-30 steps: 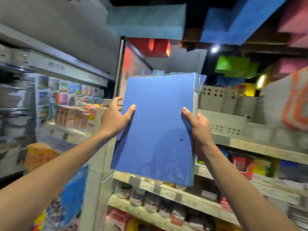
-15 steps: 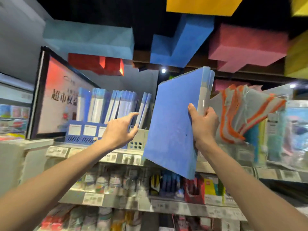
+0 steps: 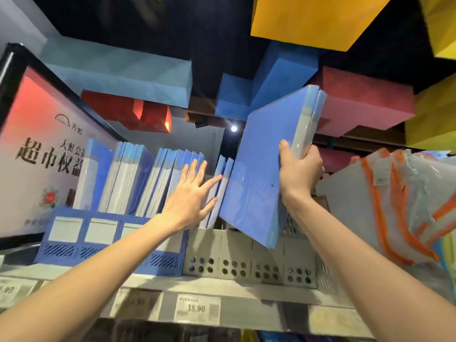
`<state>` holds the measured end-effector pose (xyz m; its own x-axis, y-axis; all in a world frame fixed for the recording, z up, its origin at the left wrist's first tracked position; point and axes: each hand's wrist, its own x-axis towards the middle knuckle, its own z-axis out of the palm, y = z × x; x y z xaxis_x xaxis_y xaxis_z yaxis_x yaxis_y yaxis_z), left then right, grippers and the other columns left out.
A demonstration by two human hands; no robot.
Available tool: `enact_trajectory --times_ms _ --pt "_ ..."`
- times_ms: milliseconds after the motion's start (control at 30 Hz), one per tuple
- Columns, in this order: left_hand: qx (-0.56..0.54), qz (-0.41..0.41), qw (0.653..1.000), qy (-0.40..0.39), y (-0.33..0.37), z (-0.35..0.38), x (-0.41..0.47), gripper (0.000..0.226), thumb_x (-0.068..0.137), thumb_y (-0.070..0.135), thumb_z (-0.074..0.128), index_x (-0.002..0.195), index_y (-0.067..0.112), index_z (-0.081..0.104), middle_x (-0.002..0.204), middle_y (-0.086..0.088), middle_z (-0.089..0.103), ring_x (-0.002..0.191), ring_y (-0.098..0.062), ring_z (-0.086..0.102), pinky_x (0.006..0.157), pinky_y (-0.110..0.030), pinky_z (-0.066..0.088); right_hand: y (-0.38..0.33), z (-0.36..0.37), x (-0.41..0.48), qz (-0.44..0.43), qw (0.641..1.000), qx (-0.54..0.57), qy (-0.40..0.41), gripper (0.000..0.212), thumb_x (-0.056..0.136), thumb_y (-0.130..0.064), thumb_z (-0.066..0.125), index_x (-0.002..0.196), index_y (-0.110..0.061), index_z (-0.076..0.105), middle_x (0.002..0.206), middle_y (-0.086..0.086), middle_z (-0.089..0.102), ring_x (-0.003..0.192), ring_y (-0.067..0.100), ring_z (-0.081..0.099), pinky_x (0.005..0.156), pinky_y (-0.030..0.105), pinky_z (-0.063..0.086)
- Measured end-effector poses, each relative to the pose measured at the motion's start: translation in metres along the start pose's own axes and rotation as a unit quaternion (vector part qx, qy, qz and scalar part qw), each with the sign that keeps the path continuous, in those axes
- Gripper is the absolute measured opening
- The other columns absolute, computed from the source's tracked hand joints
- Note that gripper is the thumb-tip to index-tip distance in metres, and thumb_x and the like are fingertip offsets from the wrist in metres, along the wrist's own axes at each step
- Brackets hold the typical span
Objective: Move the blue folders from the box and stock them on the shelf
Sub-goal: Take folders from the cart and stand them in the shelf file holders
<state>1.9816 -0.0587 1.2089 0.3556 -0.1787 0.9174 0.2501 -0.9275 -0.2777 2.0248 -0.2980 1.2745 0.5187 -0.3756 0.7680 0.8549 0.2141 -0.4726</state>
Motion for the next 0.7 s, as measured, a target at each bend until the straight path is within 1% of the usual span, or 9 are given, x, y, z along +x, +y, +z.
enact_trajectory --times_ms 33,100,133,233,300,400,467,567,700 --pt "0.005 0.004 1.000 0.004 -0.006 0.006 0.002 0.060 0.101 0.051 0.042 0.157 0.032 0.031 0.166 -0.019 0.009 0.154 -0.038 -0.003 0.124 -0.044 -0.008 0.003 0.012 0.000 0.001 1.000 -0.001 0.001 0.028 0.087 -0.037 0.069 0.093 -0.010 0.062 0.080 -0.006 0.061 0.077 0.016 0.057 0.068 0.026 0.045" --pt "0.015 0.014 1.000 0.013 -0.022 0.020 0.007 0.061 0.100 0.056 0.032 0.157 0.034 0.029 0.166 -0.020 0.007 0.154 -0.039 -0.005 0.125 -0.046 -0.007 0.011 0.038 0.001 0.004 1.000 0.009 0.000 0.030 0.085 -0.038 0.070 0.093 -0.010 0.064 0.084 -0.003 0.064 0.084 0.021 0.060 0.073 0.031 0.048" --pt "0.014 0.017 1.000 0.018 -0.029 0.026 0.009 0.061 0.100 0.057 0.030 0.157 0.035 0.030 0.166 -0.021 0.007 0.154 -0.040 -0.005 0.125 -0.050 -0.004 0.015 0.049 0.002 0.008 1.000 0.016 -0.005 0.030 0.085 -0.039 0.071 0.092 -0.010 0.064 0.087 0.000 0.066 0.087 0.024 0.060 0.071 0.031 0.046" --pt "0.009 0.011 0.999 0.038 -0.047 0.042 0.011 0.059 0.100 0.059 0.031 0.154 0.036 0.037 0.166 -0.022 0.004 0.153 -0.044 -0.005 0.122 -0.063 0.005 0.024 0.080 0.002 0.022 0.999 0.008 -0.023 0.032 0.085 -0.041 0.072 0.087 -0.012 0.059 0.089 0.004 0.065 0.083 0.022 0.053 0.057 0.025 0.032" --pt "0.020 0.018 0.999 0.047 -0.053 0.049 0.009 0.059 0.100 0.060 0.030 0.153 0.036 0.039 0.166 -0.022 0.001 0.153 -0.043 -0.009 0.120 -0.066 0.005 0.034 0.099 -0.001 0.022 0.999 -0.007 -0.037 0.035 0.083 -0.045 0.072 0.086 -0.013 0.059 0.093 0.007 0.067 0.085 0.022 0.051 0.065 0.028 0.034" --pt "0.039 0.036 0.996 0.068 -0.056 0.056 0.006 0.057 0.100 0.059 0.032 0.150 0.037 0.043 0.166 -0.022 0.005 0.155 -0.038 -0.006 0.120 -0.067 0.005 0.051 0.126 -0.005 0.027 0.998 -0.020 -0.051 0.042 0.080 -0.049 0.074 0.092 -0.009 0.067 0.098 0.007 0.071 0.095 0.028 0.060 0.081 0.037 0.050" --pt "0.044 0.034 0.995 0.078 -0.058 0.060 0.004 0.055 0.099 0.060 0.035 0.149 0.039 0.045 0.167 -0.019 0.007 0.156 -0.033 -0.003 0.121 -0.065 0.006 0.062 0.141 -0.009 0.040 0.997 -0.028 -0.059 0.047 0.077 -0.052 0.075 0.095 -0.010 0.069 0.098 0.008 0.072 0.097 0.030 0.063 0.085 0.042 0.053" --pt "0.043 0.026 0.996 0.079 -0.061 0.063 0.004 0.056 0.098 0.063 0.036 0.149 0.042 0.044 0.168 -0.014 0.006 0.156 -0.027 -0.003 0.122 -0.062 0.004 0.077 0.157 -0.012 0.058 0.995 -0.029 -0.076 0.049 0.078 -0.054 0.076 0.098 -0.010 0.071 0.099 0.007 0.072 0.093 0.028 0.066 0.079 0.038 0.055" --pt "0.021 0.024 0.996 0.087 -0.060 0.060 0.002 0.055 0.100 0.065 0.032 0.149 0.043 0.043 0.168 -0.012 0.006 0.156 -0.025 -0.002 0.122 -0.060 0.003 0.090 0.164 -0.011 0.082 0.992 -0.014 -0.096 0.049 0.082 -0.051 0.075 0.100 -0.006 0.071 0.098 0.007 0.070 0.089 0.023 0.065 0.068 0.028 0.044"
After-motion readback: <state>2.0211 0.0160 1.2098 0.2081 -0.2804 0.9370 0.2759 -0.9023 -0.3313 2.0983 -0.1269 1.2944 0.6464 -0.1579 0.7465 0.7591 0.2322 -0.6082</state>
